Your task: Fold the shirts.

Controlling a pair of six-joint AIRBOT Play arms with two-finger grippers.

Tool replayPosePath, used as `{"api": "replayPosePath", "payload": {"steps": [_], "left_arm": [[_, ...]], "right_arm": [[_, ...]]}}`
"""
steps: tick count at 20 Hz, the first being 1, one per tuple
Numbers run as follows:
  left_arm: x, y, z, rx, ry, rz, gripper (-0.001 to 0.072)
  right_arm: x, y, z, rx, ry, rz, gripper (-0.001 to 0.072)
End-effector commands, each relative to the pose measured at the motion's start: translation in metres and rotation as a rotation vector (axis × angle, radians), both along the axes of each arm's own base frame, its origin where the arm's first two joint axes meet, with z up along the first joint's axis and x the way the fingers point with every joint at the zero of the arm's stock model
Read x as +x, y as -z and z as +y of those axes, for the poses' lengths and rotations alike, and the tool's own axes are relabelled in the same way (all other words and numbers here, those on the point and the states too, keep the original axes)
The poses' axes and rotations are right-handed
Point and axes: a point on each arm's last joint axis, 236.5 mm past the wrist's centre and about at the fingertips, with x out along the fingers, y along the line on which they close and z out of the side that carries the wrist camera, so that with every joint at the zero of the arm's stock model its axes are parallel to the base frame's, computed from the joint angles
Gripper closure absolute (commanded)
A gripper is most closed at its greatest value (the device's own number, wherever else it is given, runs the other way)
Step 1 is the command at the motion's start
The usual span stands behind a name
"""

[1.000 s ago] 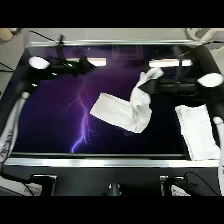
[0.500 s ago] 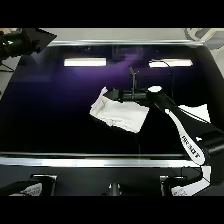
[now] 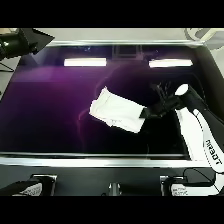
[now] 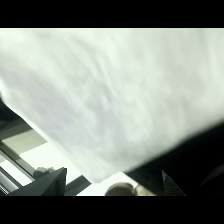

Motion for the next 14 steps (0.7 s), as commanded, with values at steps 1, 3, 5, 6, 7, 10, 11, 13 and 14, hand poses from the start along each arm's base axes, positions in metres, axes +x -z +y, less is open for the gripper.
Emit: {"api": "replayPosePath", "payload": {"steps": [1,3,5,6,7,10,11,13,14], "left_arm": [[-0.007,0.005,-0.008,0.014,0.031,0.016,0.0670],[-0.010,0.005,-0.014,0.014,0.046,0.021,0.0670],[-0.012,0.005,-0.020,0.015,0.060,0.020,0.0670],[-0.012,0.005,-0.020,0.015,0.061,0.021,0.0670],[-0.012,0.005,-0.021,0.015,0.062,0.021,0.0670],[-0.012,0.005,-0.020,0.015,0.061,0.021,0.0670],[-0.012,0.005,-0.020,0.016,0.061,0.020,0.0670],[-0.012,0.005,-0.020,0.016,0.061,0.020,0.0670],[-0.012,0.006,-0.020,0.018,0.061,0.018,0.0670]], "right_arm": [[-0.013,0.033,0.000,0.035,0.170,0.054,0.0050],[0.006,0.038,0.014,0.131,0.303,0.028,0.0047],[0.019,0.037,0.019,0.169,0.345,-0.006,0.0060],[0.027,0.033,0.021,0.191,0.358,-0.036,0.0080],[0.034,0.029,0.024,0.214,0.370,-0.060,0.0082],[0.042,0.020,0.029,0.263,0.387,-0.087,0.0574],[0.046,0.014,0.031,0.283,0.393,-0.100,0.0693],[0.059,-0.012,0.030,0.315,0.319,-0.206,0.0693],[0.066,-0.032,0.024,0.332,0.299,-0.248,0.0693]]}}
